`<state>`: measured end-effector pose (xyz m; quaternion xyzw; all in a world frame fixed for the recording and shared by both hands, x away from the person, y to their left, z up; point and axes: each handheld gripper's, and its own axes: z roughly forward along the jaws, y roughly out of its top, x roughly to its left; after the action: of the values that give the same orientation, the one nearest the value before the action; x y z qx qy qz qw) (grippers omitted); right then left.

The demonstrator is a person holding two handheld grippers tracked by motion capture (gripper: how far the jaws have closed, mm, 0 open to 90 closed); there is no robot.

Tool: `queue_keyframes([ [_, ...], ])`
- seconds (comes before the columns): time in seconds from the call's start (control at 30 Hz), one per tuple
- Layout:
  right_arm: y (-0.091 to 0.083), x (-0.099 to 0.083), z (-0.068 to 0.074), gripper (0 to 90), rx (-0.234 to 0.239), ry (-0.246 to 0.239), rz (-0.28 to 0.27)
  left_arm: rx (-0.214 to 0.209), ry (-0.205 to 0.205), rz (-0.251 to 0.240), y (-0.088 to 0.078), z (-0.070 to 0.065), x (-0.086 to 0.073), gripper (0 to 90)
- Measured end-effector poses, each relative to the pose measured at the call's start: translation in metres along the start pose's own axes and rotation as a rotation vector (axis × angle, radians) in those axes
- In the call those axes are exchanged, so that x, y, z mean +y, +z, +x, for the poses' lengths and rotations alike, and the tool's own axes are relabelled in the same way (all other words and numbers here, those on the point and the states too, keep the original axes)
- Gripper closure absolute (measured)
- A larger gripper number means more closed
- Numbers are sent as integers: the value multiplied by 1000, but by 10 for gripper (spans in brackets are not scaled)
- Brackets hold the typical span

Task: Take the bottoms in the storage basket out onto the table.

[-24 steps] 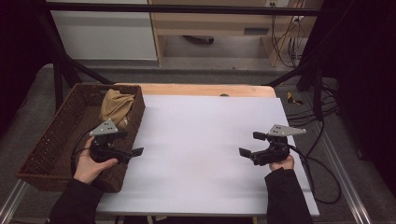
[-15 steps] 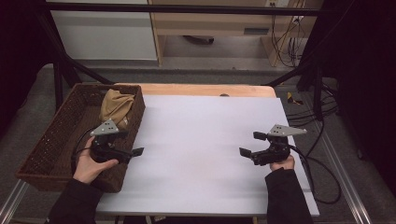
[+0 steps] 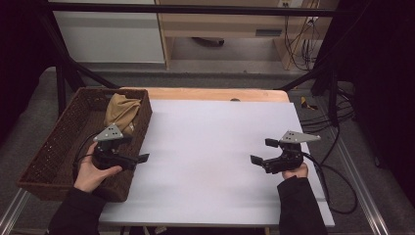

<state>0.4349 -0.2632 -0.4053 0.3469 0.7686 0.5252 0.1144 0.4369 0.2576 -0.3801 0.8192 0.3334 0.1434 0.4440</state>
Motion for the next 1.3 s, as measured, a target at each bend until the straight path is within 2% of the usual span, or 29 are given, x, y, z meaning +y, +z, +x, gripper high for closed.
queue_keyframes([
  [1.0,1,-1,-1,38,2,2,5,40,0,14,-12,9,1,40],
  [1.3,1,-1,-1,38,4,2,3,53,-11,16,-17,13,0,40],
])
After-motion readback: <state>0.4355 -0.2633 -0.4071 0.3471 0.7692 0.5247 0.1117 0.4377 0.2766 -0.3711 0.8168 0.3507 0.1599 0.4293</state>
